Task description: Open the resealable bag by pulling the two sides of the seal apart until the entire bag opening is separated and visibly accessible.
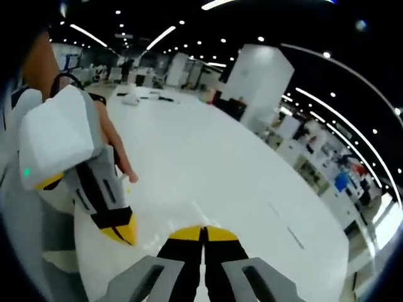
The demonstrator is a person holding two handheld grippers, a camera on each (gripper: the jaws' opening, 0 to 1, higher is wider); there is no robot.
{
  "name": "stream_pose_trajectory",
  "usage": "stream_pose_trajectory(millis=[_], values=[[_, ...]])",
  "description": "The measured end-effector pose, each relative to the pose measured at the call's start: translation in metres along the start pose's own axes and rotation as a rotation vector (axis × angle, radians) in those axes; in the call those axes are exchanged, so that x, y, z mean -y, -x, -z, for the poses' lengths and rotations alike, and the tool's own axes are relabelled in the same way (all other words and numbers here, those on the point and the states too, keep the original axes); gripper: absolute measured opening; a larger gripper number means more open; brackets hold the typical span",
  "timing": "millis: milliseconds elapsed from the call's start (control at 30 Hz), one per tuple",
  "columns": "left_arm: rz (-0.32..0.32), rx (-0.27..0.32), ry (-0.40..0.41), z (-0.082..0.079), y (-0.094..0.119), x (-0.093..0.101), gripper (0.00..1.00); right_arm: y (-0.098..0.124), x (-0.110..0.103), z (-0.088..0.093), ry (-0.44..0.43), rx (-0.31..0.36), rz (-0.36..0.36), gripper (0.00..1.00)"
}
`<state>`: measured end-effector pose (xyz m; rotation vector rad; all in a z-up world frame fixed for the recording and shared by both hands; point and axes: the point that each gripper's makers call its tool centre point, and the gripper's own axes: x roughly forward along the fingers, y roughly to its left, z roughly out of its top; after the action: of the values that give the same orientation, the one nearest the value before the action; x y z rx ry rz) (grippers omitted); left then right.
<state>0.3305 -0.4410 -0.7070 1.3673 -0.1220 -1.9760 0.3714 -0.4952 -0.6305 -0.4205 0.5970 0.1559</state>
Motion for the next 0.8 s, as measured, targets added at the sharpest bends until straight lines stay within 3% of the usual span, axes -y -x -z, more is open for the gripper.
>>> stream_pose_trajectory(millis=[167,333,800], values=[[-0.019,-0.015,0.001,0.004,0.000,-0.002,0.01,-0.001,-0.003,0.003,-0.002,-0.005,-0.007,0.00],[-0.047,-0.021,0.016,0.008,0.003,-0.006,0.09,-0.004,-0.005,0.008,0.008,-0.015,-0.010,0.00],[-0.121,0.046,0.089,-0.002,0.017,-0.017,0.15,-0.010,-0.006,0.025,0.049,-0.066,-0.017,0.00]])
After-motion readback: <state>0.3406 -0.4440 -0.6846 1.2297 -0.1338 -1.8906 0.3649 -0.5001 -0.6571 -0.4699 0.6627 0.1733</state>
